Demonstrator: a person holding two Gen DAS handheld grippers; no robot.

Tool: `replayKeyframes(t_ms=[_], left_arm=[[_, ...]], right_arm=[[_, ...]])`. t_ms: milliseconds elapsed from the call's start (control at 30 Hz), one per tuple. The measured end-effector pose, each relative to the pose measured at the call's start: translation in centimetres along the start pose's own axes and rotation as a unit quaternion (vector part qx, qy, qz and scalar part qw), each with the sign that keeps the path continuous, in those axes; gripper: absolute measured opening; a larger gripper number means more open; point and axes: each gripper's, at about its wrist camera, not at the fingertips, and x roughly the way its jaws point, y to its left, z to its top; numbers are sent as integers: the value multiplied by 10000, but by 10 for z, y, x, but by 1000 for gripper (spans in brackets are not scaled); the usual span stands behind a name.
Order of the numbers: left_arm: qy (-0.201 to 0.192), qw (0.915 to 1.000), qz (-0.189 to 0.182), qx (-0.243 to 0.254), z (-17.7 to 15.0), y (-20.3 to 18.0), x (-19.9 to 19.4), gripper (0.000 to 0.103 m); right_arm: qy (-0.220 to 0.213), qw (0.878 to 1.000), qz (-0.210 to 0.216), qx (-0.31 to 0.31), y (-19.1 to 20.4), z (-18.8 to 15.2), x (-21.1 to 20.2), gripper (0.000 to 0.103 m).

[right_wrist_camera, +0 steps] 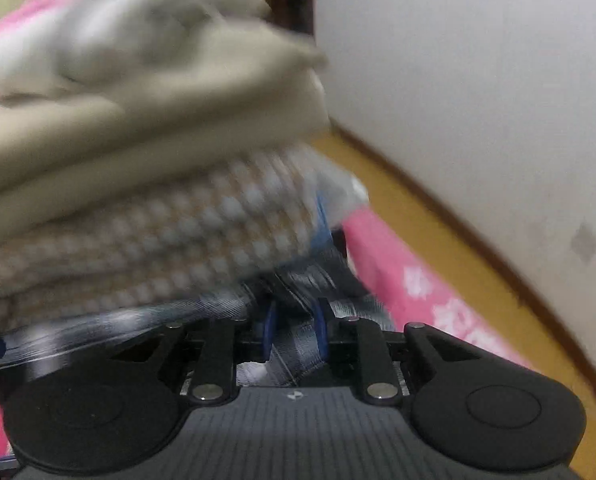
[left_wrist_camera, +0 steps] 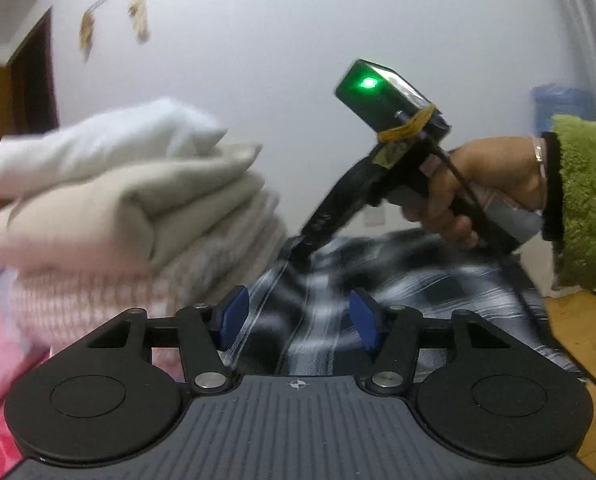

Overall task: Fold clothes
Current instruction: 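Lower the plaid garment beside the folded clothes stack with both grippers, then open both grippers and withdraw them from the placed plaid garment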

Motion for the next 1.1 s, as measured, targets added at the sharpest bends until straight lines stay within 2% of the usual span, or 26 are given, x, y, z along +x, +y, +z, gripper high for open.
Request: replayKeyframes(t_ms=[67,133,233,300,367,467,633,767,867,900,933,1000,1067,1100], left_arm=[[212,9997,-29,106,-3,-7,11,56],[556,9984,110,-11,-8,-8,27,56],[772,9955,224,-507,-11,4,38,55],[984,9916,156,-821,-13,10,42,55],[1198,9843,81,-1292,-18,21,48,56],[1313,9677,-64,-2150,-28,37,50,56],[1277,9703,21,-2056,-23,30,48,57],[1166,9747,89,-1906,-22,22,46,58],[1058,9772,46,-1839,-25,23,49,60],[1023,9784,9,-1797,-25,23,50,61],[1002,9792,-38,-1762,-26,24,50,62],[990,9793,-121,-1764,-24,28,51,62],[1001,9787,-192,-1783,-22,31,47,62],[982,9789,-196,-1780,-20,32,45,62]], right_arm=[[-123,9997,-24,-209,8,-1,-5,22],[126,9991,-146,-367,14,-2,15,22],[369,9970,-203,-652,19,-3,31,23],[519,9952,-177,-808,21,-1,35,23],[706,9936,-73,-879,20,2,37,23],[820,9947,107,-618,11,3,43,23],[497,9981,344,-85,-7,-9,31,23],[265,9962,381,738,-41,-15,25,20],[286,9821,509,1793,-74,-25,34,19],[295,9713,522,2303,-88,-28,35,19],[340,9598,379,2761,-101,-32,35,25],[402,9321,97,3599,-123,-45,32,27],[-15,9186,367,3936,-141,-59,6,27],[-257,9206,496,3865,-146,-63,-11,27]])
